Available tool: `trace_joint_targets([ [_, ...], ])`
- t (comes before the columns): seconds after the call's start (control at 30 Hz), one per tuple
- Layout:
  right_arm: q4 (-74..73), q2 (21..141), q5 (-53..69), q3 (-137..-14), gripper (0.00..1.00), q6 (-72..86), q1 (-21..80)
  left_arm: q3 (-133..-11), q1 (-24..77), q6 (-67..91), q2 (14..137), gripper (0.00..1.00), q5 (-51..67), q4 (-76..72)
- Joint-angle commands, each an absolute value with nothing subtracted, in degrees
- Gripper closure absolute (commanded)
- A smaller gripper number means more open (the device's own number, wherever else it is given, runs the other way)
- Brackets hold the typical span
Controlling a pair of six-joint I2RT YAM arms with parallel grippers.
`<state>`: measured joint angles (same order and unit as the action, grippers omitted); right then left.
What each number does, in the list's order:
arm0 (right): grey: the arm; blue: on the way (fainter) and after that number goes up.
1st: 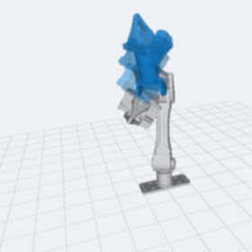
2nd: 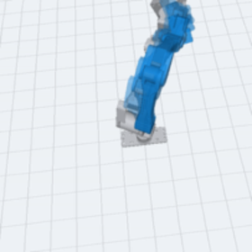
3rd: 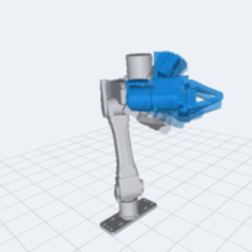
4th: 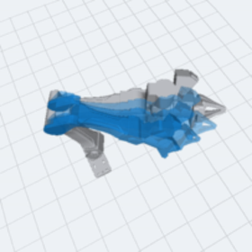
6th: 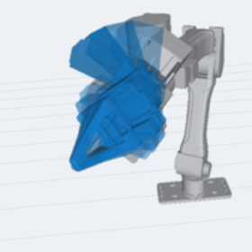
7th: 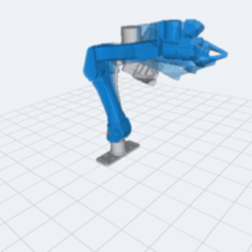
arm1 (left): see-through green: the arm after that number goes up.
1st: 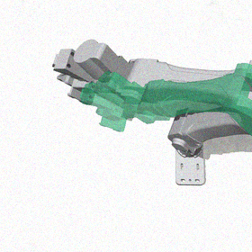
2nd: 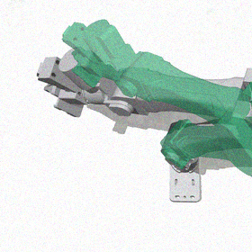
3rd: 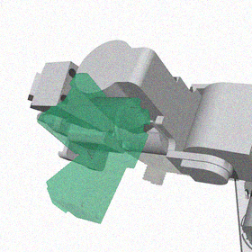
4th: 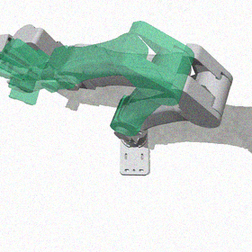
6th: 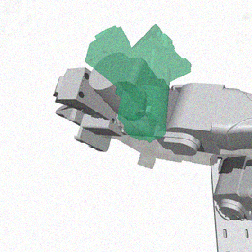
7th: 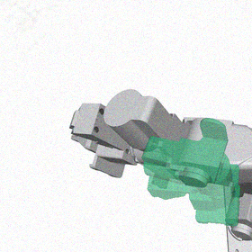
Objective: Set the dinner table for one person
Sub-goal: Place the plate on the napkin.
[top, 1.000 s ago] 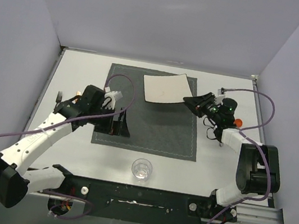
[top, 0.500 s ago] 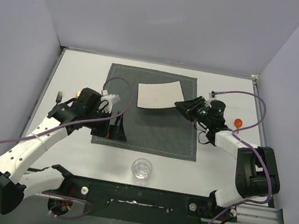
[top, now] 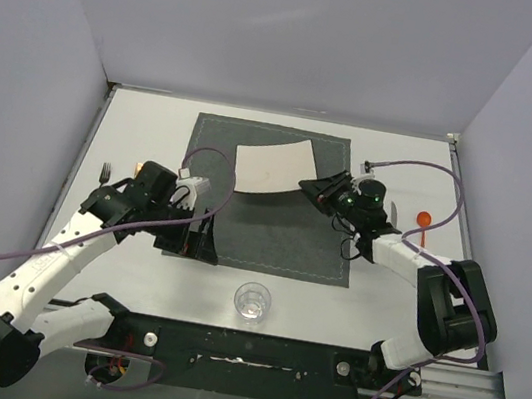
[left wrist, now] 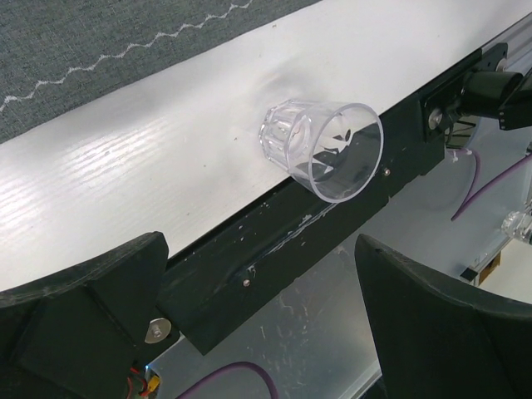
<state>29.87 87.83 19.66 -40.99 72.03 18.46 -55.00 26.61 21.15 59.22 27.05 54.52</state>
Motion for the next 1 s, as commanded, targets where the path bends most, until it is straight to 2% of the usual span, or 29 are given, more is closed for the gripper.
trace_joint_targets([
  [0.0, 48.63, 85.81, 17.78, -43.19, 1.0, 72.99, 20.12, -57.36, 26.89, 19.19, 57.44, 0.02, 28.51, 55.63],
  [0.97, 47.63, 85.39, 12.96, -42.64, 1.0, 71.56, 22.38, -59.06, 25.12, 20.23, 52.65, 0.02, 24.62, 56.61],
])
